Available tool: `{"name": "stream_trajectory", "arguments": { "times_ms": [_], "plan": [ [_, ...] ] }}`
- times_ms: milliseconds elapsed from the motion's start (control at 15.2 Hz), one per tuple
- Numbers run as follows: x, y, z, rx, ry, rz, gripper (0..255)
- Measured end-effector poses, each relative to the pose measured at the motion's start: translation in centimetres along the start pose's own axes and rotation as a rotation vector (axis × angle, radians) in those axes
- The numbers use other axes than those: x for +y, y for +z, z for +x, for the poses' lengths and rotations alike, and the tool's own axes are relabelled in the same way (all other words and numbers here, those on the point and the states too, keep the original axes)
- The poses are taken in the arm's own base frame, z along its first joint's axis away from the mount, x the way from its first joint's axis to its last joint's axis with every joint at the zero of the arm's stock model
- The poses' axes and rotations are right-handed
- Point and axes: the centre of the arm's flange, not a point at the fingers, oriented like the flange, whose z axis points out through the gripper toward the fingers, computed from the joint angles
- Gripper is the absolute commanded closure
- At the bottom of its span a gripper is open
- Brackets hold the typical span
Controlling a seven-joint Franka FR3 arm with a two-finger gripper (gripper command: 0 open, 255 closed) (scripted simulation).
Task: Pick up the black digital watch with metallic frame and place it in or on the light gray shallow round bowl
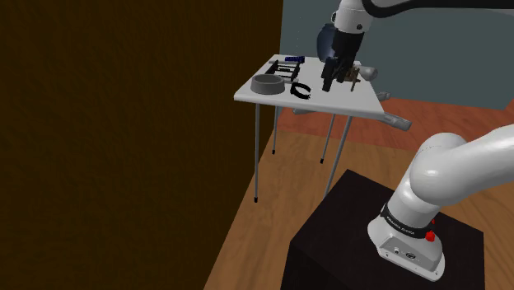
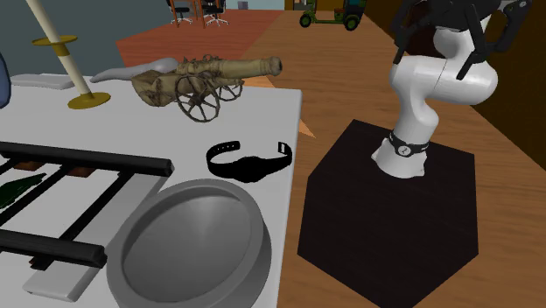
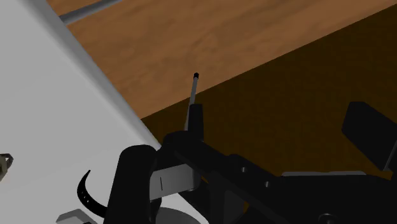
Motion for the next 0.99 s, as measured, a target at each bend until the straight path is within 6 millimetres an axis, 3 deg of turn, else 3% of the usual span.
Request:
{"name": "stream_trajectory", "arguments": {
  "times_ms": [132, 528, 990],
  "plan": [
    [0.3, 0.3, 0.5, 0.002, 0.007, 0.004, 0],
    [3.7, 3.7, 5.7, 0.025, 0.089, 0.044, 0],
    [9.3, 7.8, 11.9, 0.057, 0.194, 0.095, 0]
  ]
}}
